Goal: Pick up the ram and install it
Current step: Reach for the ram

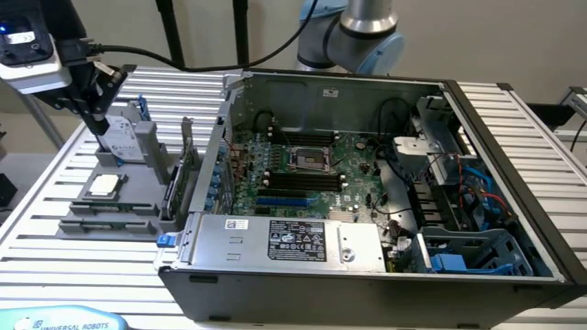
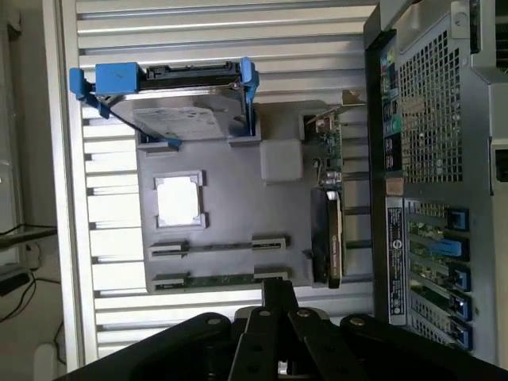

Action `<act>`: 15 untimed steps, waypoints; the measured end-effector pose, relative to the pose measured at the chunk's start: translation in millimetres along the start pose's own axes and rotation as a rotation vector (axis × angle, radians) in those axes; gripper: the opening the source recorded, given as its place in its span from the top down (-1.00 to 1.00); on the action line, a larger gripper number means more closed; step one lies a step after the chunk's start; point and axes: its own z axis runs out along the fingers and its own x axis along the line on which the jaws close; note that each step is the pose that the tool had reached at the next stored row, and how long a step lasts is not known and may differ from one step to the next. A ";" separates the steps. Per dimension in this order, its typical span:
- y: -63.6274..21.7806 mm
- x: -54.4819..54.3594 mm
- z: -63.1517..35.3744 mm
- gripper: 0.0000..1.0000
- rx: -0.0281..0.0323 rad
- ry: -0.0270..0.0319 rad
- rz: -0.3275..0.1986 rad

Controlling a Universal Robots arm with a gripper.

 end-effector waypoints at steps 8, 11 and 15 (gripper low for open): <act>-3.5 35.9 7.7 0.79 0.0003 0.0041 0.000; -4.5 44.9 10.2 0.79 0.0008 0.0107 0.000; -5.0 48.5 11.5 0.79 0.0016 0.0207 0.000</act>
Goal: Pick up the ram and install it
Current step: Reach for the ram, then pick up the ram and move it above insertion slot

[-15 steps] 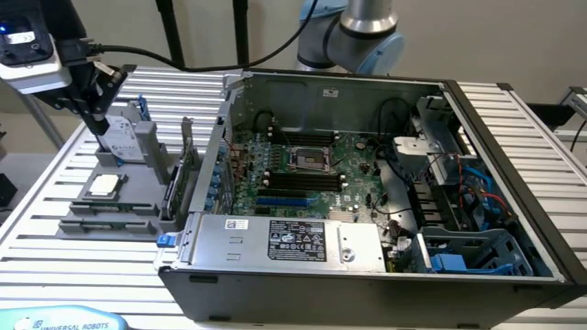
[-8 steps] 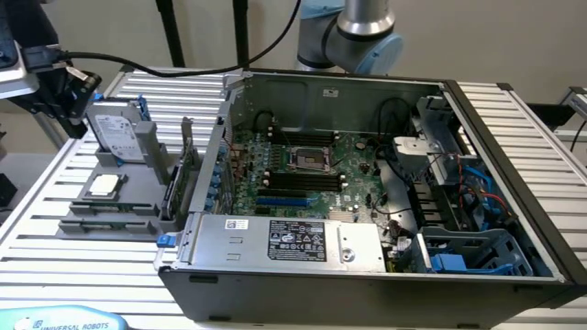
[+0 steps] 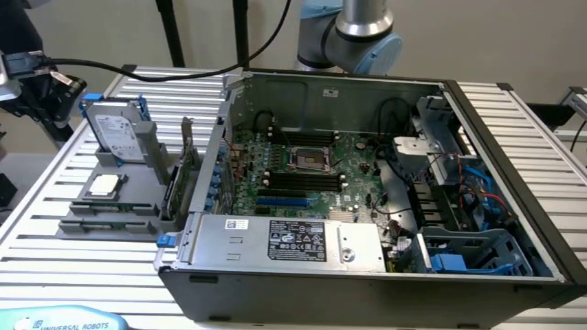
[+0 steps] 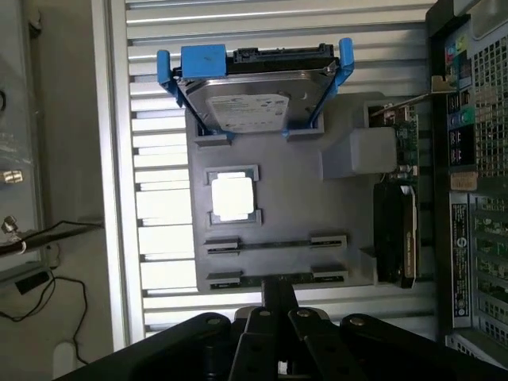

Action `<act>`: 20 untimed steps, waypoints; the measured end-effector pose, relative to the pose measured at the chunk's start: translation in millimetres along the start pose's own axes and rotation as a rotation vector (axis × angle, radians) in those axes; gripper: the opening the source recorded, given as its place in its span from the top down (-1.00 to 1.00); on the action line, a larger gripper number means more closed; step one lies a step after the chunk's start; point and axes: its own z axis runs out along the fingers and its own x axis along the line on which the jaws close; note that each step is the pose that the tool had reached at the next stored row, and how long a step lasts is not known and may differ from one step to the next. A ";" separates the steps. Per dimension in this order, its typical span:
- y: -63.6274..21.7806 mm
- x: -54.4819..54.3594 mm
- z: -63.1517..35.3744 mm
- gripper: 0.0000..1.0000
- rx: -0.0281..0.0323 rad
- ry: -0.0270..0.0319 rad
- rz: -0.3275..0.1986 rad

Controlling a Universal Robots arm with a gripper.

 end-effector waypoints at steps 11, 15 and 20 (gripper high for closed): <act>0.0 0.0 0.0 0.79 -0.0001 0.0000 0.000; 0.1 -0.2 0.1 0.79 -0.0001 0.0000 -0.001; 0.1 -1.9 0.5 0.79 0.0000 0.0034 -0.064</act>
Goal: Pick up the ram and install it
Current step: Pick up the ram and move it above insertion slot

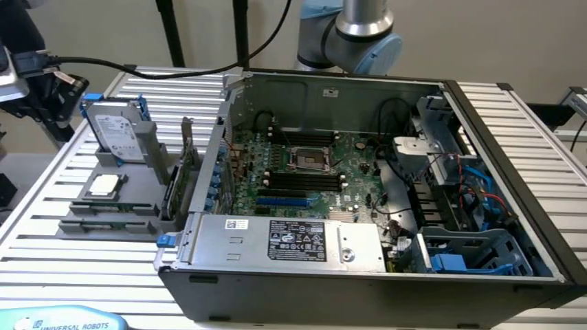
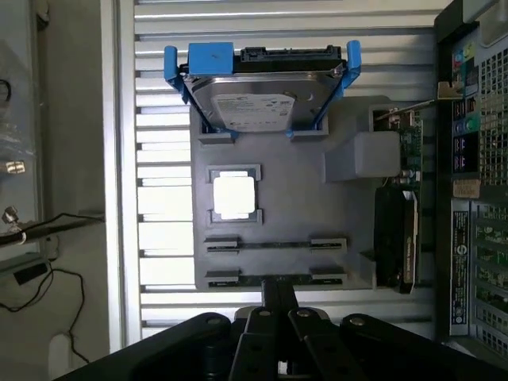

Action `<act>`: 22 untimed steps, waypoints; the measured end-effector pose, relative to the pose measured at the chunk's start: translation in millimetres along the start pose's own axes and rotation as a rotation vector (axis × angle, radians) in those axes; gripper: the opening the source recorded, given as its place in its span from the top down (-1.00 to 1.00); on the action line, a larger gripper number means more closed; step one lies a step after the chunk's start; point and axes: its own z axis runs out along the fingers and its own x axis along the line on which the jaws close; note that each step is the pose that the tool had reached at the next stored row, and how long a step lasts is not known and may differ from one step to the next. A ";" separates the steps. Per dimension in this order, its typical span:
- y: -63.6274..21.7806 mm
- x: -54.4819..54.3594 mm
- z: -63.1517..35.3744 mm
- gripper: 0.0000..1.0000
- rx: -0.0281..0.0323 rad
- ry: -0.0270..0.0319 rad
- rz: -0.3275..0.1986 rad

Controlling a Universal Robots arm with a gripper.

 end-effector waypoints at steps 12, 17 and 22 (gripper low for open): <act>-0.1 -0.1 2.1 0.79 0.0006 0.0105 -0.218; -0.2 -0.1 3.1 0.79 0.0007 0.0147 -0.308; -0.2 -0.1 4.3 0.79 0.0010 0.0191 -0.400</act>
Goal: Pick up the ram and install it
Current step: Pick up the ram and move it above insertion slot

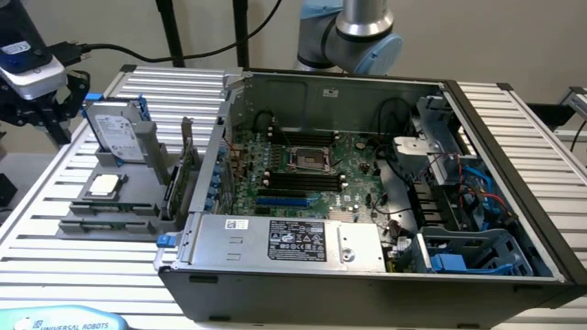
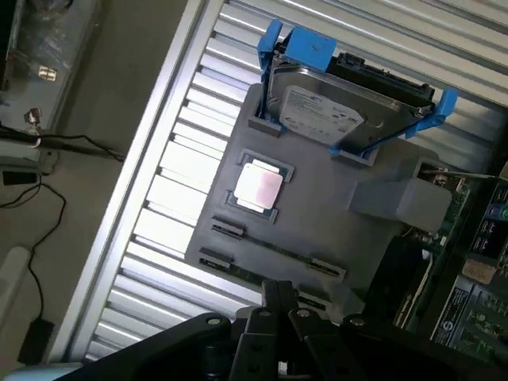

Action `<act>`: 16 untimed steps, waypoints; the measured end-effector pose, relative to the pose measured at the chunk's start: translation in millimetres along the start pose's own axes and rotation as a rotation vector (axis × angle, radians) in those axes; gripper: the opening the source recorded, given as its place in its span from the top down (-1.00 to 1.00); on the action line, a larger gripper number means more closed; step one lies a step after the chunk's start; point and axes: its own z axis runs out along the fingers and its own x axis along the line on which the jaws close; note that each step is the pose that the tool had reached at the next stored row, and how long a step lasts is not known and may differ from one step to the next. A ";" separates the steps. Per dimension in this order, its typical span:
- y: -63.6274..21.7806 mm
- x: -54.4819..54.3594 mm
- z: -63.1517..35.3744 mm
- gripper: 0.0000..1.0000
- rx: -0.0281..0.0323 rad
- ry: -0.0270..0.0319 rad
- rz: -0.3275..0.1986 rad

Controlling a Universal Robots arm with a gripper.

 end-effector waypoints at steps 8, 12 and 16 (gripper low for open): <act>-0.1 0.0 2.0 0.79 0.0003 0.0068 -0.145; -0.2 0.0 2.9 0.79 0.0004 0.0102 -0.218; -0.2 0.0 3.9 0.79 0.0007 0.0137 -0.290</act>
